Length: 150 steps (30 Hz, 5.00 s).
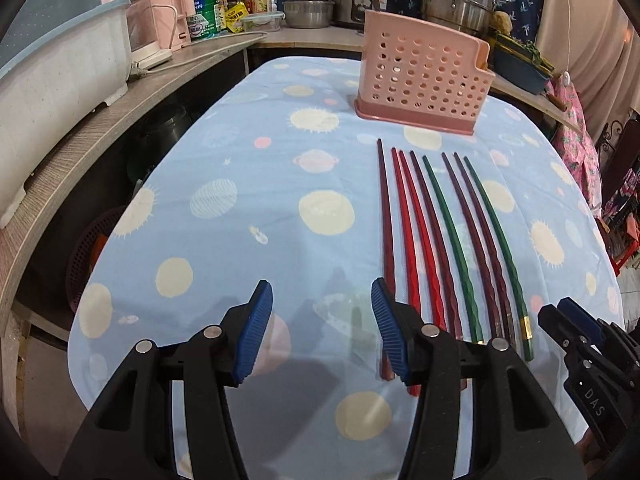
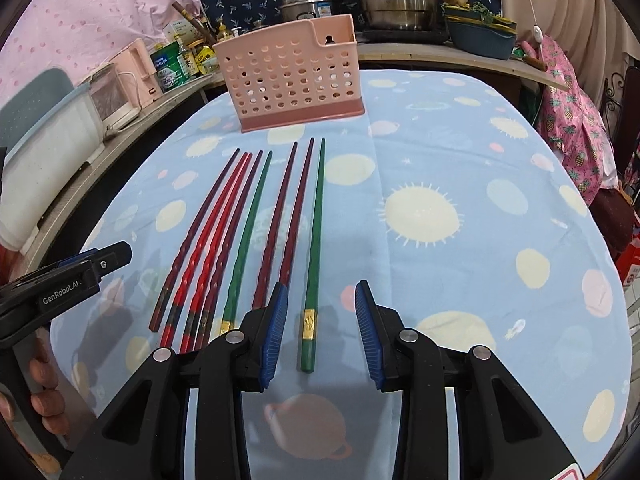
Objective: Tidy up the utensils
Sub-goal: 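Move both tools back down to the row of chopsticks, then grasp the green chopstick with the right tool while the left tool grasps a dark-red chopstick, then lift both chopsticks and carry them over the pink holder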
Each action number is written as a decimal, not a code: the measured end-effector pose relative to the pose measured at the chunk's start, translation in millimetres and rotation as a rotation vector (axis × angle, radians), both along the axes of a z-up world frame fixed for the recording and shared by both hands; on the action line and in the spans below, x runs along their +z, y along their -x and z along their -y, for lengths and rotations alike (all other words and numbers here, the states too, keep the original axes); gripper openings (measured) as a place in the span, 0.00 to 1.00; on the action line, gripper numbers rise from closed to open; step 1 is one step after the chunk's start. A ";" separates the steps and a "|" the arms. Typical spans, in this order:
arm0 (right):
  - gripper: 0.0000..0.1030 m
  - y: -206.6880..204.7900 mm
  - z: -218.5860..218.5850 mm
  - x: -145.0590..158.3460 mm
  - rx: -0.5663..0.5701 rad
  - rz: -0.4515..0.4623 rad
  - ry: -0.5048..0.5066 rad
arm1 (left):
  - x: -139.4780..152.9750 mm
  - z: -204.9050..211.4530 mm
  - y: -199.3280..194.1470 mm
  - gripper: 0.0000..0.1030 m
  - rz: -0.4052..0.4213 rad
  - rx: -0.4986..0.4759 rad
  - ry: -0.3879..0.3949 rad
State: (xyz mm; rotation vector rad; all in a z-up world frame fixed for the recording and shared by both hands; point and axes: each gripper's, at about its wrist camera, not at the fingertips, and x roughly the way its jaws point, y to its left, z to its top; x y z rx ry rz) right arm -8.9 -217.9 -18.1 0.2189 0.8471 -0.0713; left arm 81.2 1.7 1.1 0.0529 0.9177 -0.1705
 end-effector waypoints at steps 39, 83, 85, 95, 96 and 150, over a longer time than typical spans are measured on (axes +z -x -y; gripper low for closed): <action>0.07 3.5 -0.7 -21.8 0.008 -0.045 -0.033 | -31.1 20.1 12.1 0.51 -0.081 -0.044 -0.017; 0.07 14.1 14.1 0.1 -0.026 0.009 -0.081 | -4.2 4.9 16.3 0.08 -0.063 -0.042 0.054; 0.07 15.3 17.8 8.2 -0.035 0.031 -0.083 | 5.9 2.1 16.3 0.08 -0.053 -0.042 0.071; 0.07 10.6 37.8 67.4 -0.064 0.174 -0.066 | 66.5 -5.5 8.6 0.07 0.049 -0.037 0.130; 0.07 8.8 40.3 74.9 -0.068 0.192 -0.060 | 72.0 -5.7 6.0 0.07 0.060 -0.036 0.132; 0.07 -237.7 98.0 245.1 -0.063 0.511 -0.141 | 260.3 107.6 -209.0 0.07 0.441 -0.083 0.277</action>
